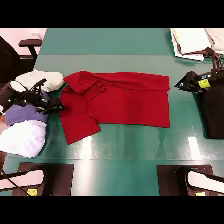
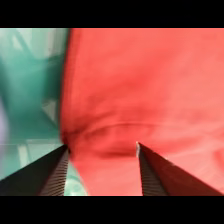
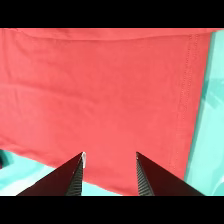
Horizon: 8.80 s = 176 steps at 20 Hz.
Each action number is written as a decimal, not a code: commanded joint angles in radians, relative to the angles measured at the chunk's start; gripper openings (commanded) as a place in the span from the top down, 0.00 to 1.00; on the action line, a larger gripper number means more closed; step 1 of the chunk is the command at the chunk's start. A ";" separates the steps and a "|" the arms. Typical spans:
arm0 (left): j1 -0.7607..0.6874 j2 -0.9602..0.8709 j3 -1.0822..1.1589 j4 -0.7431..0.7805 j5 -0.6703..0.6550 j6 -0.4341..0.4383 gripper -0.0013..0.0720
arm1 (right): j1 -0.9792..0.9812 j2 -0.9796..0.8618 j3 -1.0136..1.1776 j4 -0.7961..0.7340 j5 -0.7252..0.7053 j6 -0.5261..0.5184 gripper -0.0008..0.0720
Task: Fold the shirts.
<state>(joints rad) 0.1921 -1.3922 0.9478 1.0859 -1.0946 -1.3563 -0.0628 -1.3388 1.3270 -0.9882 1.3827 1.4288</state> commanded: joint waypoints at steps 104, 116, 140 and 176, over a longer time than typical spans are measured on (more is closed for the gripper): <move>-0.111 0.514 -0.502 0.050 -0.132 -0.162 0.30 | 0.015 0.220 -0.165 -0.103 -0.079 0.027 0.46; -0.111 0.517 -0.476 -0.035 -0.127 -0.095 0.95 | -0.064 0.226 -0.228 -0.115 0.100 0.021 0.46; -0.111 0.777 -0.322 -0.035 -0.367 -0.139 0.95 | -0.001 0.381 -0.606 -0.318 0.097 0.077 0.97; -0.248 -0.209 0.449 -0.258 0.051 0.074 0.95 | -0.257 -0.465 0.140 0.068 0.075 -0.141 0.22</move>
<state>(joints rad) 0.0029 -1.6005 1.3945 0.8394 -1.0824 -1.2842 -0.2703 -1.7741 1.5192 -0.9958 1.4460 1.3231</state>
